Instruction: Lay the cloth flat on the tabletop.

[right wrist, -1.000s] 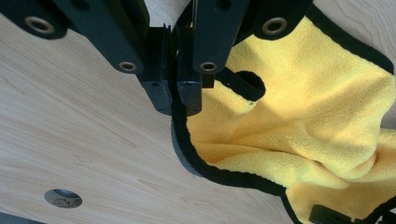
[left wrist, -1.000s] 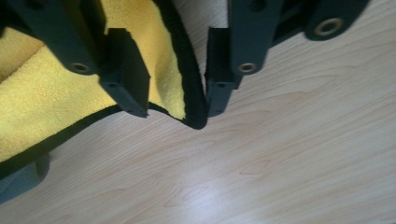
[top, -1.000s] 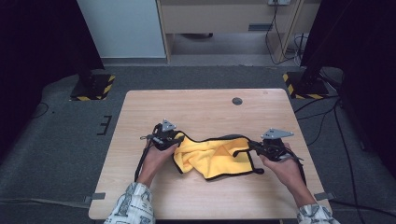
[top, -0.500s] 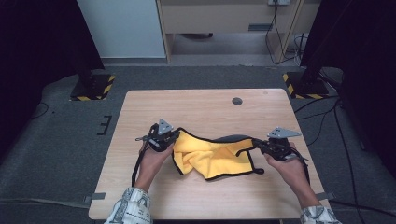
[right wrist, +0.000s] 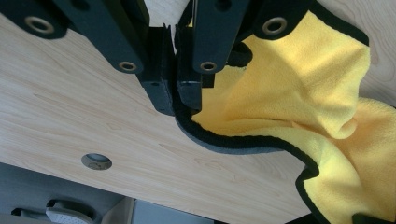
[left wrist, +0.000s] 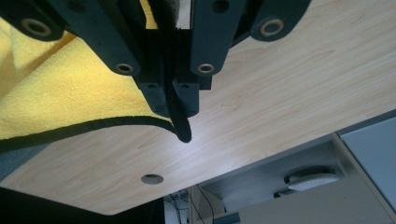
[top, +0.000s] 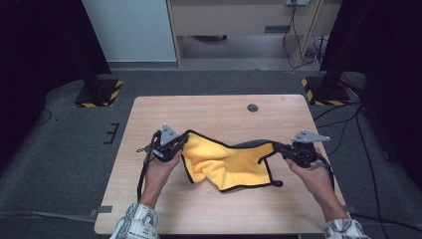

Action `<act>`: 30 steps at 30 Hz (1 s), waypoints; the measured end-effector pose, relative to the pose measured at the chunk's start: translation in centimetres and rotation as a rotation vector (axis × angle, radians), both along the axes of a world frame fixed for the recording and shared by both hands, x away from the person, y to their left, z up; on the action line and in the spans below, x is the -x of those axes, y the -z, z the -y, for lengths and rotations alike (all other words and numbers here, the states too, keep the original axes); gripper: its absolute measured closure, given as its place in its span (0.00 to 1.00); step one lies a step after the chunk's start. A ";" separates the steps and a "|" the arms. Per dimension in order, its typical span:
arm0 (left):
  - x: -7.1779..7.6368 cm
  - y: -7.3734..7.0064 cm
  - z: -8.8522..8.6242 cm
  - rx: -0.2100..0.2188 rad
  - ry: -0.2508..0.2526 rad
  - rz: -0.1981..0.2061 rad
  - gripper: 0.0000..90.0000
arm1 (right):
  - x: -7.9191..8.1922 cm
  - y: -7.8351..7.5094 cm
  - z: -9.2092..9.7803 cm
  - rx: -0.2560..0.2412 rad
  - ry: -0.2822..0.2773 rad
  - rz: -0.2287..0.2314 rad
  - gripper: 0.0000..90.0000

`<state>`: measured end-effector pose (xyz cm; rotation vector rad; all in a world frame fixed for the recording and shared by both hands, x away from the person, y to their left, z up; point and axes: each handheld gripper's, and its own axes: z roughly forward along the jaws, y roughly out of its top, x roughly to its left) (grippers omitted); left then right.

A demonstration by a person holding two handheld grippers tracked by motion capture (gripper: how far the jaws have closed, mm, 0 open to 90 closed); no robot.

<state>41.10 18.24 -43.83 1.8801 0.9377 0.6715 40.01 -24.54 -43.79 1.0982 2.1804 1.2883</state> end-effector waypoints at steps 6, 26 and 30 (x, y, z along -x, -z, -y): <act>0.3 -1.7 -0.4 0.017 -0.004 0.033 0.95 | -0.1 -0.9 0.1 -0.008 0.004 0.006 0.96; -0.4 -5.4 0.3 0.003 -0.006 0.064 0.95 | -0.8 -4.8 1.1 0.003 0.038 0.034 0.96; -1.4 -4.7 0.6 0.014 -0.006 0.038 0.95 | -2.1 -4.2 1.4 -0.004 0.065 0.018 0.96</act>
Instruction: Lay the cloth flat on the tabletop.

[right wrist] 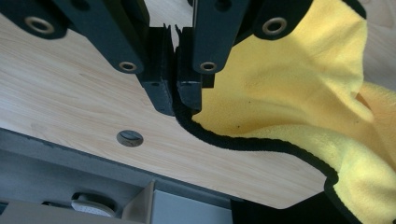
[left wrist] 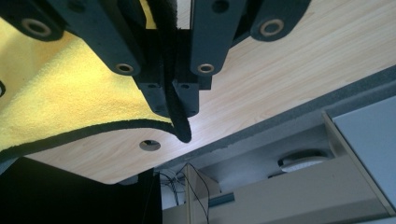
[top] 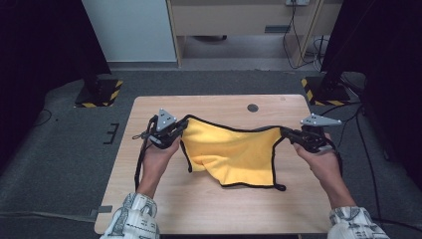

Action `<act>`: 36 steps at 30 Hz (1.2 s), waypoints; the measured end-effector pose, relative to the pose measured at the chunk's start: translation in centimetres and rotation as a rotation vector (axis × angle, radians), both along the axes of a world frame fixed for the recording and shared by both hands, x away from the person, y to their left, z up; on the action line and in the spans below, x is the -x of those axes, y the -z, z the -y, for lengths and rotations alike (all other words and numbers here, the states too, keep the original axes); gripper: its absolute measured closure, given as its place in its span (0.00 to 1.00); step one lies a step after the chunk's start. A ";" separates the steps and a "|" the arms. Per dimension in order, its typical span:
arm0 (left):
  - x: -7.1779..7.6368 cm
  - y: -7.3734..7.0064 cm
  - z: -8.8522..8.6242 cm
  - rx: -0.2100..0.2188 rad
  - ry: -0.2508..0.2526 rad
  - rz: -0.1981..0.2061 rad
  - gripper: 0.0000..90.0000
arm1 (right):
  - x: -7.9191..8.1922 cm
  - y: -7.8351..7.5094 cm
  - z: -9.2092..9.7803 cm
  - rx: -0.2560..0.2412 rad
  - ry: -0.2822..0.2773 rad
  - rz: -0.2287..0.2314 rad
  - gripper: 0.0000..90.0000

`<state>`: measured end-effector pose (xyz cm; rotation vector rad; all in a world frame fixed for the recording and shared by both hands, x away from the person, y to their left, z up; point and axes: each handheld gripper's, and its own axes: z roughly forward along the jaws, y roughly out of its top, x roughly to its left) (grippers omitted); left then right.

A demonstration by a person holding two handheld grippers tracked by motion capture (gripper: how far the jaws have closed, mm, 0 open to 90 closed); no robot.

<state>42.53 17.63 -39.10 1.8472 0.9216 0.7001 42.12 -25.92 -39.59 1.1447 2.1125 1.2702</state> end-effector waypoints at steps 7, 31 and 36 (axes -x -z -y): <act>-1.6 1.3 0.2 0.043 -0.001 -0.015 0.95 | -1.2 0.9 0.0 0.006 0.014 -0.019 0.96; -3.1 0.8 -1.7 0.103 -0.092 0.021 0.96 | -3.2 0.5 -0.9 0.042 0.004 -0.024 0.96; -4.3 0.6 -1.5 0.077 -0.085 0.014 0.96 | -4.6 0.5 -0.9 0.062 0.015 -0.042 0.96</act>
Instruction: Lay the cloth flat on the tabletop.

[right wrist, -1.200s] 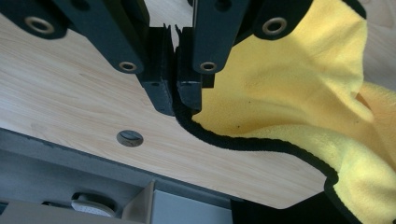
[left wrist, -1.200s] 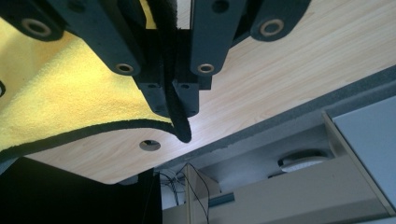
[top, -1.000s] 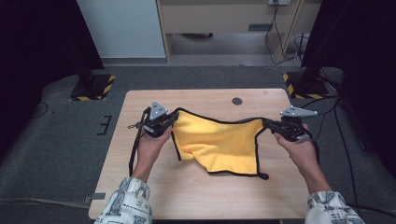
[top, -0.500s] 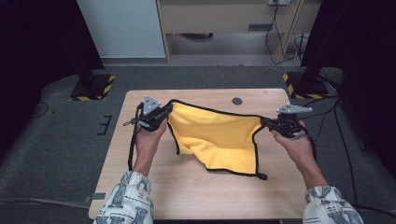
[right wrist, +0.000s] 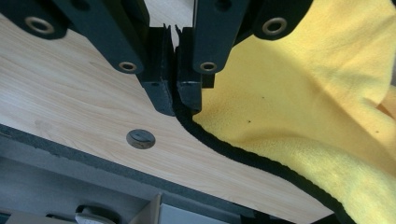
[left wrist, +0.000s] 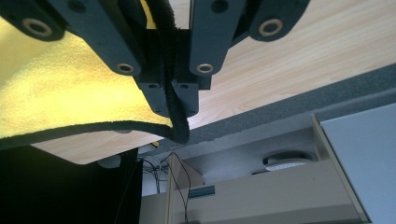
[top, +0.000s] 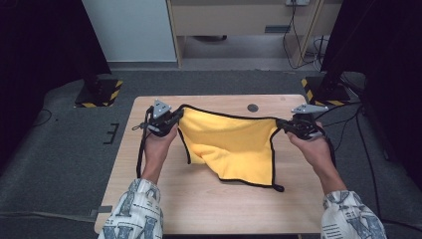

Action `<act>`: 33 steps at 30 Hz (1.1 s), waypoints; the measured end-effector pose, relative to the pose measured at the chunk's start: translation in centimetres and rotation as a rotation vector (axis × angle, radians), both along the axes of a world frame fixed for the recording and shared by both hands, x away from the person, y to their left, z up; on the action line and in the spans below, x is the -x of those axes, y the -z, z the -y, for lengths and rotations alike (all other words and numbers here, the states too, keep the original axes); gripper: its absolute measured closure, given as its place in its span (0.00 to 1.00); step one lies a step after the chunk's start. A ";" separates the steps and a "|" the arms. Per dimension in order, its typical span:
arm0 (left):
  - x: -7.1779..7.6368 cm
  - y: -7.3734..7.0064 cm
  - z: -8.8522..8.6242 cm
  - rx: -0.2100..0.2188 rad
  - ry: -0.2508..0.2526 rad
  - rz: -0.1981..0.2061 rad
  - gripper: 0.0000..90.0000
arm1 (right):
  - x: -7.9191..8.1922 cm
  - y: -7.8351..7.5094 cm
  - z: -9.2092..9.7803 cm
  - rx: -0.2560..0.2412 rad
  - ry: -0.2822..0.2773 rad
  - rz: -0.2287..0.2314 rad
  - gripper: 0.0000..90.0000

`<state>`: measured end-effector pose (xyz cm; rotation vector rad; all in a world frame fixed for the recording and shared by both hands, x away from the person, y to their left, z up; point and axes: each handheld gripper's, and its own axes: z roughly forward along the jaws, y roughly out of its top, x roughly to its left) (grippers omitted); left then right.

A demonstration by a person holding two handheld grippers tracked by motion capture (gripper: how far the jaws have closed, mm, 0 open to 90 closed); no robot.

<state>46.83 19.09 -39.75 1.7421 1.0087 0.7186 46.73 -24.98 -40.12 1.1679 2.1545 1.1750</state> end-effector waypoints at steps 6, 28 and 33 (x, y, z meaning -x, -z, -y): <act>-2.5 0.6 0.1 -0.021 -0.005 -0.045 0.96 | -2.7 0.7 -0.2 0.005 0.021 -0.035 0.96; -4.1 2.0 1.2 -0.118 -0.026 -0.100 0.47 | -6.0 3.5 -1.3 0.043 0.166 -0.090 0.43; -3.7 1.8 1.7 -0.116 0.002 -0.094 0.46 | -7.3 4.3 -1.8 0.006 0.132 -0.152 0.25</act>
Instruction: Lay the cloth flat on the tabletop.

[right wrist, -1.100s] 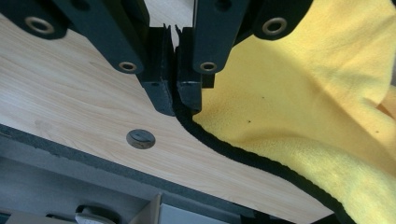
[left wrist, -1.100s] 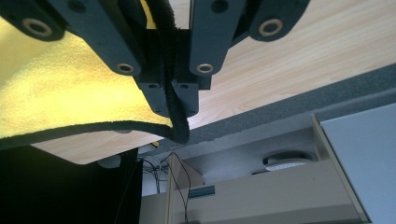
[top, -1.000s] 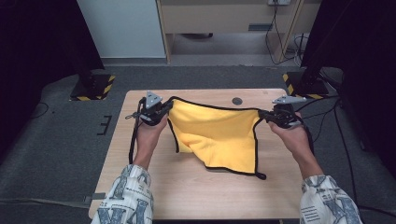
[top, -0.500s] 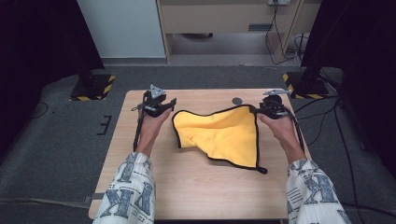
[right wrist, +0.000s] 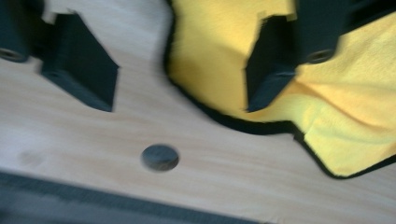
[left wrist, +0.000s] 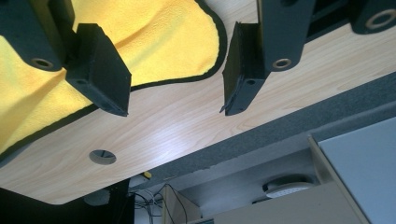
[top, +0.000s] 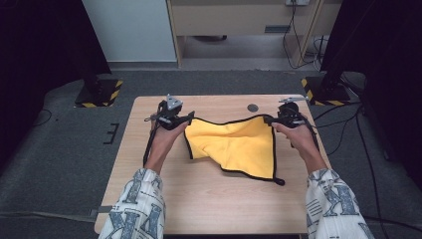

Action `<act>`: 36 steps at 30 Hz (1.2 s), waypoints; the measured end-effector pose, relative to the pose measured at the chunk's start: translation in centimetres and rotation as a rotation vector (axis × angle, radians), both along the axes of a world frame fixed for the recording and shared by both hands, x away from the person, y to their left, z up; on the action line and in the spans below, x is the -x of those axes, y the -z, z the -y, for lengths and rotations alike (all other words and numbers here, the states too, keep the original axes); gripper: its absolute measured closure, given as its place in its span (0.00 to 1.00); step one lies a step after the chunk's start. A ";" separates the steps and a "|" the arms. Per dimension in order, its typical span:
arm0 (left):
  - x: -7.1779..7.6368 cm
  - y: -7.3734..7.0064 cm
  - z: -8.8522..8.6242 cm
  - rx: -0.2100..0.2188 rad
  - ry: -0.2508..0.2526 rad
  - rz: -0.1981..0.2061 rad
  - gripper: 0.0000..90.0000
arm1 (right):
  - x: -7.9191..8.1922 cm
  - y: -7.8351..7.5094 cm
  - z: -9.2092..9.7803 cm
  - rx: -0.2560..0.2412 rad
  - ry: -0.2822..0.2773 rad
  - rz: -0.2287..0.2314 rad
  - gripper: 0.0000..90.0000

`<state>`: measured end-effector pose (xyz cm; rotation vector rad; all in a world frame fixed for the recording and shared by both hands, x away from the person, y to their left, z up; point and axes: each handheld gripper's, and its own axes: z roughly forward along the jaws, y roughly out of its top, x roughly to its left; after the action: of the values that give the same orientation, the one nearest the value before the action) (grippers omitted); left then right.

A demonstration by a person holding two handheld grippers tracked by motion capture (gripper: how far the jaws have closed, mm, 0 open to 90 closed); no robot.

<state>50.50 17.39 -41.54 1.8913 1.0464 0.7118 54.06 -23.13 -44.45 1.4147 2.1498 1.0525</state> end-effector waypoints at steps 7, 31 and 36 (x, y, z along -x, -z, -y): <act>0.3 0.0 -0.7 0.006 -0.006 -0.004 0.46 | -0.4 0.5 -0.6 -0.001 0.049 0.029 0.25; 3.6 0.1 -1.2 0.032 -0.014 -0.011 0.33 | 5.0 -1.6 0.0 -0.069 -0.030 0.091 0.38; 4.4 0.0 -0.9 0.035 0.004 0.007 0.37 | 6.1 -2.1 -0.3 -0.073 -0.058 0.116 0.42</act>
<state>46.05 18.29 -41.50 1.8589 1.0441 0.6930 47.94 -22.88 -42.38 1.2962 2.1005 1.2148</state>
